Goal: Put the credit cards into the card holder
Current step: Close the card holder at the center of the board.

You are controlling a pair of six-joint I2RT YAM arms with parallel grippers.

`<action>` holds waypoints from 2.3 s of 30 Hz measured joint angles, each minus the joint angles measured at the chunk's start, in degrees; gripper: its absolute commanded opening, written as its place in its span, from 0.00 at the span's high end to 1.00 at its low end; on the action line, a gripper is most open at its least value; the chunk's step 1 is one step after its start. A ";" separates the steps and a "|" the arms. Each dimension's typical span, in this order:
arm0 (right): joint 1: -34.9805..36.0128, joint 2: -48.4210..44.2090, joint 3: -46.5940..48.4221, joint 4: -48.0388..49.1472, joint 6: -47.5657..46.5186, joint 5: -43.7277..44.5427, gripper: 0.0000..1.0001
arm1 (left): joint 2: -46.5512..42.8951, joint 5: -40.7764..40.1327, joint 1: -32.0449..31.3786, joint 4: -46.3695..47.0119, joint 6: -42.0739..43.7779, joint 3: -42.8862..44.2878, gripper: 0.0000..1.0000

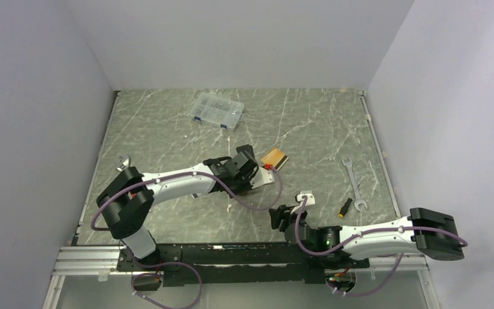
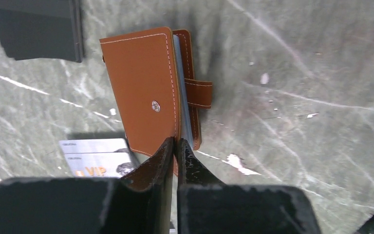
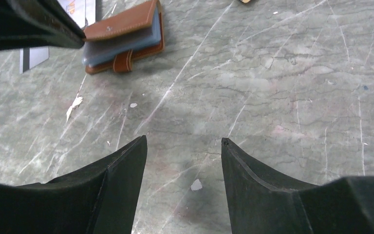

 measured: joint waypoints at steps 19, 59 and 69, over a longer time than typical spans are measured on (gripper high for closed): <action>-6.71 13.38 3.82 15.98 -12.85 -10.16 0.38 | -0.44 5.51 4.85 -5.03 -2.97 6.29 1.00; -24.50 33.92 14.73 27.21 -28.52 -43.12 0.44 | -0.39 18.53 11.58 -9.01 -7.41 7.10 1.00; -23.65 37.77 11.54 35.58 -32.35 -43.06 0.44 | 0.13 20.68 12.35 -10.25 -6.38 7.76 1.00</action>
